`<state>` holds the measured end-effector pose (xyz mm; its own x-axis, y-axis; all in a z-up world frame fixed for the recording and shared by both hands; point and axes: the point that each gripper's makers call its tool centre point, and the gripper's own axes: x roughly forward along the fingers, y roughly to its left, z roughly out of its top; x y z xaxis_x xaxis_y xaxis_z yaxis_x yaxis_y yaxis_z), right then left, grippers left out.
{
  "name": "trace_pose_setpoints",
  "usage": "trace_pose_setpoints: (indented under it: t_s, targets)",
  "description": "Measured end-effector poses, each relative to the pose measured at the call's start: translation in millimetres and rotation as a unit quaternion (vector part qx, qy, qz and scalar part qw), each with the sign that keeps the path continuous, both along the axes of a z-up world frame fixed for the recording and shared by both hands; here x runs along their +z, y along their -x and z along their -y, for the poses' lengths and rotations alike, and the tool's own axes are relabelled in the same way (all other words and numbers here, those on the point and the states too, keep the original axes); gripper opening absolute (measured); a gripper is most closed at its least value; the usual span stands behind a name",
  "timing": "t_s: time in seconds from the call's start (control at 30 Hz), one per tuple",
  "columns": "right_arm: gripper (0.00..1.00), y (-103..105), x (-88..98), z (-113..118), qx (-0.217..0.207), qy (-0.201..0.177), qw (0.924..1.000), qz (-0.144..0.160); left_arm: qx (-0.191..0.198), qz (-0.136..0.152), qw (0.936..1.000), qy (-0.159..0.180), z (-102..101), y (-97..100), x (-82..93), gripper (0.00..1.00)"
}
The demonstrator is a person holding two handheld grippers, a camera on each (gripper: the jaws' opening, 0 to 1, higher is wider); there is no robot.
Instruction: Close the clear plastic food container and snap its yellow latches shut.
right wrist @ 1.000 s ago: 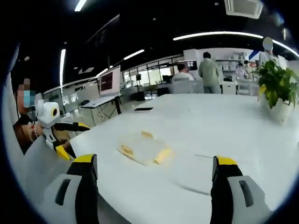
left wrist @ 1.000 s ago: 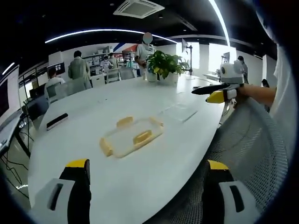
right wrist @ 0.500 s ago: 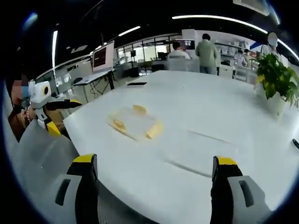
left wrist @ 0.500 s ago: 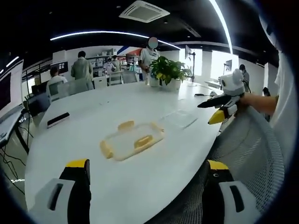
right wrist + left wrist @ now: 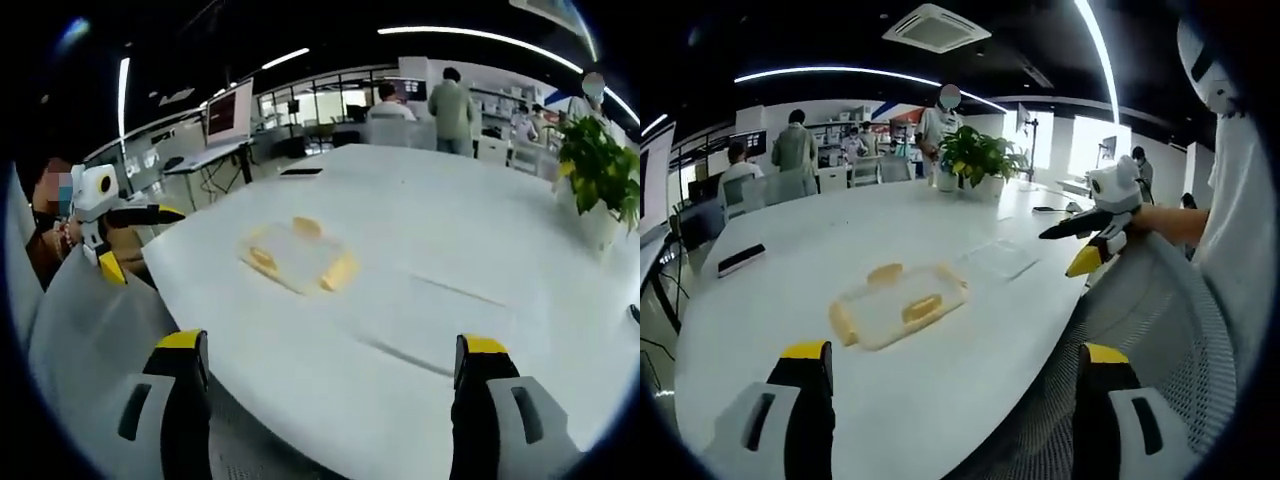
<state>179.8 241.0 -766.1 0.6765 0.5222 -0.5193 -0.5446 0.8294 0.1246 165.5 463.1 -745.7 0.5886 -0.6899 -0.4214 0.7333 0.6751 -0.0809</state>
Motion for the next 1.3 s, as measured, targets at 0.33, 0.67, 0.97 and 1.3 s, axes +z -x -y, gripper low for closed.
trace_pose_setpoints:
  t_s: [0.33,0.67,0.97,1.3]
  targets:
    - [1.00,-19.2,8.0,-5.9,0.106,0.081,0.9899,0.047,-0.088,-0.012,0.9934,-0.072,4.3,-23.0,-20.1,0.98]
    - [1.00,-48.8,11.8,-38.8,0.266,0.158,0.9497,0.047,-0.189,0.011,0.9717,-0.141,1.3,-86.2,-16.1,0.89]
    - [0.97,-81.1,0.3,-54.3,0.319,0.187,0.9289,0.027,-0.238,-0.013,0.9480,-0.211,-8.0,-119.7,-32.3,0.85]
    - [0.93,-95.2,-19.1,-61.9,0.346,0.177,0.9211,-0.007,-0.267,-0.037,0.9324,-0.241,-16.9,-129.0,-58.2,0.76]
